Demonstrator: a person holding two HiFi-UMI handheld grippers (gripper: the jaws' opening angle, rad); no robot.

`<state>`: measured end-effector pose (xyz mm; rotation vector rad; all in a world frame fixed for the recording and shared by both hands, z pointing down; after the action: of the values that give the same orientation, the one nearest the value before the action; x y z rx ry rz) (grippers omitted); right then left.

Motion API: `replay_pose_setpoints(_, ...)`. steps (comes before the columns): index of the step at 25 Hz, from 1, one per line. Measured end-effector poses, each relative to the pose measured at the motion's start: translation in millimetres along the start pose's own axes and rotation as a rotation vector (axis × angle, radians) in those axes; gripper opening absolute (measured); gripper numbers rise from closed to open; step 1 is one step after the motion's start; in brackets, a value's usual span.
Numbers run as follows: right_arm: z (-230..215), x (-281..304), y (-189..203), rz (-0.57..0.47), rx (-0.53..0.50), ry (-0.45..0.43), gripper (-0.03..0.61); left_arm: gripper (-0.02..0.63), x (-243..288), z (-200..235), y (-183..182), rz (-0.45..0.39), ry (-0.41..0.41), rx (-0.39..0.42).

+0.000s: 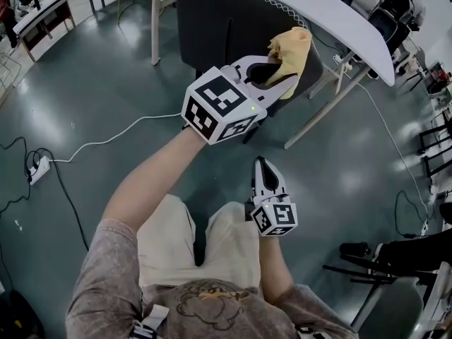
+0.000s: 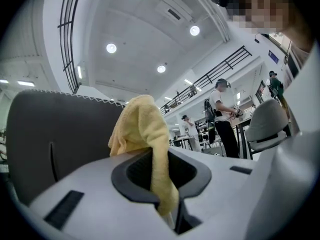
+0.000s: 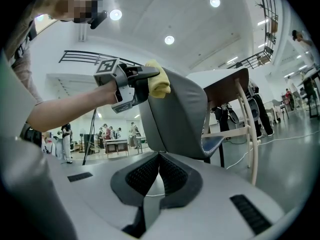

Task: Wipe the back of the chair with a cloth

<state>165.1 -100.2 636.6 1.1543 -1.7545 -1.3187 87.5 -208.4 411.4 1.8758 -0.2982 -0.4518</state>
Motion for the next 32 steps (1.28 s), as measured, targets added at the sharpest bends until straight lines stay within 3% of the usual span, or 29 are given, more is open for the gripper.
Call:
replay_pose_setpoints(13,6,-1,4,0.008,0.002,-0.032,0.026,0.063,-75,59,39,0.029,-0.220,-0.101)
replay_pose_setpoints(23,0,0,7,0.027,-0.007,-0.019,0.025,0.063,-151,137,99,0.170,-0.434,-0.085)
replay_pose_setpoints(32,2,13,15,0.046,-0.014,-0.013,0.025,0.063,-176,193,147,0.267,-0.536,-0.113)
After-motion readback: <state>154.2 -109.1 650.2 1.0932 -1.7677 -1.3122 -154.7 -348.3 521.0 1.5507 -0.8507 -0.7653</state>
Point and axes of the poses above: the fingertips, and each gripper's own axes: x forward along the fingers, z to its left, y out of its underside, the point moved 5 cm from there along -x, backward along the fingers, and after that the axes turned 9 degrees about x, right-handed, at the moved point
